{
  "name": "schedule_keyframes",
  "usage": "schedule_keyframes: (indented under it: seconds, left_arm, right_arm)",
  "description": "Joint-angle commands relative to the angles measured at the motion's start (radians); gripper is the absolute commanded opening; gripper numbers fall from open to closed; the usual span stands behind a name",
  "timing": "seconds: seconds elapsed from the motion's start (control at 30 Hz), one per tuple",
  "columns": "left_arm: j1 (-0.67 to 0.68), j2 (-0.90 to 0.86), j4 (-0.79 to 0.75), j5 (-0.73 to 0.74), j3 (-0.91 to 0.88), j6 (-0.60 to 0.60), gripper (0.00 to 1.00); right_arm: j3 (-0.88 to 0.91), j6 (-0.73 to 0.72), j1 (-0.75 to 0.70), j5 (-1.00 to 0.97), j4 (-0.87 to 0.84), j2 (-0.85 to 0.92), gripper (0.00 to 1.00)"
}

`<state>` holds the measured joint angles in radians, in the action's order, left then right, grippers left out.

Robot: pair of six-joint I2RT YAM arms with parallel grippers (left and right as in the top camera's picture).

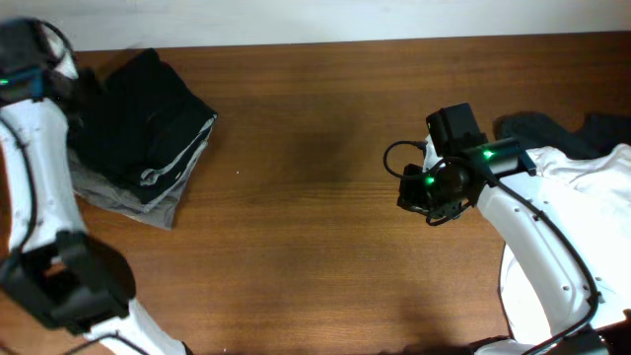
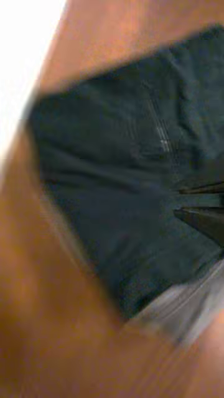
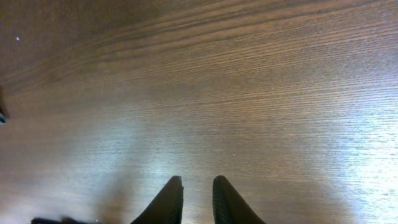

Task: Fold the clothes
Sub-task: 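Release the shorts and press them flat on the stack with the left gripper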

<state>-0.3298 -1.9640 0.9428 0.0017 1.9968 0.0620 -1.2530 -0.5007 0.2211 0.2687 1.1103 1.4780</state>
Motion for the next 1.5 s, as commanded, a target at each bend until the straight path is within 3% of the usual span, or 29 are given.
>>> schedule_keyframes:
  seconds: [0.0,0.1,0.2,0.3,0.43,0.6,0.7,0.9,1.0,1.07,1.13,1.2,1.27,1.37,1.47]
  left_arm:
    - [-0.007,-0.057,-0.019,-0.108,0.000,-0.127,0.08]
    - [-0.034,-0.166,-0.016,-0.264,0.000,-0.047,0.07]
    - [-0.109,-0.248,0.000,-0.250,0.000,0.029,0.10]
    - [-0.151,-0.260,0.007,-0.136,0.001,0.031,0.11]
    - [-0.157,-0.148,0.051,-0.056,0.005,0.031,0.12]
    - [-0.154,0.066,0.316,0.042,0.005,0.028,0.27]
    - [-0.151,0.066,0.423,0.115,-0.066,0.055,0.01]
    - [-0.135,0.066,0.167,0.164,-0.536,0.083,0.01]
    - [-0.100,0.066,-0.066,0.166,-0.746,0.083,0.01]
    - [-0.089,0.066,-0.351,0.141,-0.875,0.083,0.01]
    - [-0.089,0.066,-0.549,0.166,-0.952,0.084,0.01]
    - [-0.089,0.065,-0.731,0.285,-0.997,0.084,0.01]
    - [-0.081,0.065,-0.815,0.344,-0.997,0.096,0.01]
    - [-0.023,0.065,-0.838,0.398,-0.998,0.234,0.01]
    - [0.060,0.065,-0.912,0.375,-0.998,0.234,0.02]
  right_arm:
    - [-0.009,0.000,-0.004,-0.016,0.000,-0.009,0.21]
    - [-0.009,0.000,-0.004,-0.015,0.003,-0.009,0.21]
    - [-0.009,0.000,-0.004,-0.013,0.023,-0.009,0.21]
    - [-0.009,0.000,-0.004,-0.013,0.027,-0.009,0.21]
    - [-0.009,0.000,-0.004,-0.013,0.027,-0.009,0.21]
    - [-0.009,0.000,-0.004,-0.016,0.024,-0.009,0.21]
    - [-0.009,0.008,-0.004,-0.019,0.019,-0.009,0.21]
    - [-0.009,0.026,-0.004,-0.019,0.006,-0.009,0.22]
    - [-0.009,0.026,-0.004,-0.019,-0.025,-0.009,0.26]
    - [-0.009,0.026,-0.004,-0.020,-0.030,-0.009,0.27]
    - [-0.009,0.026,-0.004,-0.021,-0.030,-0.009,0.27]
    - [-0.009,0.026,-0.004,-0.032,-0.033,-0.009,0.27]
    - [-0.009,0.026,-0.004,-0.038,-0.035,-0.009,0.27]
    - [-0.009,0.026,-0.003,-0.038,-0.035,-0.009,0.27]
    - [-0.009,0.026,-0.003,-0.037,-0.032,-0.009,0.27]
